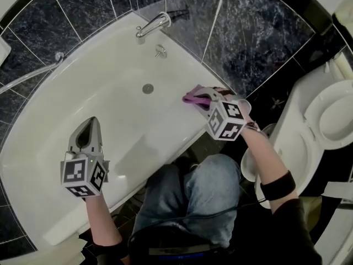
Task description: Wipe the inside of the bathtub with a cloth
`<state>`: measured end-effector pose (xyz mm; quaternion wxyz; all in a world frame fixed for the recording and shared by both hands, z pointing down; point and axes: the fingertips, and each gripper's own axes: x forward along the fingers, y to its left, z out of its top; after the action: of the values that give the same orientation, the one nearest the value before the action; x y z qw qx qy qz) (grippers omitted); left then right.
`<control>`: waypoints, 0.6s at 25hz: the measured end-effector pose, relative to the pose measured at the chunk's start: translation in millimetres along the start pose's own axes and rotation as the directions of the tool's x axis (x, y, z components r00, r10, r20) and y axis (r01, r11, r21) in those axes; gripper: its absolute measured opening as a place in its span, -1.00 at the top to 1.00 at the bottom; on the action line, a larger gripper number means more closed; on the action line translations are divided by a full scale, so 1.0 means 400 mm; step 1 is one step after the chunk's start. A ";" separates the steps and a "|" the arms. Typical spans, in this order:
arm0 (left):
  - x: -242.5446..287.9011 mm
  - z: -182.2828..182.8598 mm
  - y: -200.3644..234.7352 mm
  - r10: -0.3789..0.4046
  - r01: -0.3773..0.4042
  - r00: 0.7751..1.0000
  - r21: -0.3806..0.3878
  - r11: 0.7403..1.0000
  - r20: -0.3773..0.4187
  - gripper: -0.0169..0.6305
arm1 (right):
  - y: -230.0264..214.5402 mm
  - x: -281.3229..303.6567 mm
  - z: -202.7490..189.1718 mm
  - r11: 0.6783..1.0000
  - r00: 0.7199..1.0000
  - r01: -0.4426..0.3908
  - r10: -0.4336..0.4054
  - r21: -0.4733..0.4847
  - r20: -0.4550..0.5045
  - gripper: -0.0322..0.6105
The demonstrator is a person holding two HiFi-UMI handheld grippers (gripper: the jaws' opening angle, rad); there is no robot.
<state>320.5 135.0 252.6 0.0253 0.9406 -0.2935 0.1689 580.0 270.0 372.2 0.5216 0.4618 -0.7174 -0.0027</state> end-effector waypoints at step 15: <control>0.029 -0.044 -0.023 -0.016 0.017 0.999 0.015 1.000 -0.038 0.95 | 0.093 -0.007 0.095 0.946 0.942 -0.273 0.225 0.177 0.249 0.11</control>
<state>329.2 138.8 273.6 0.0249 0.9398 -0.2838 0.1888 527.0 275.0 370.6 0.3815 0.4156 -0.8211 0.0865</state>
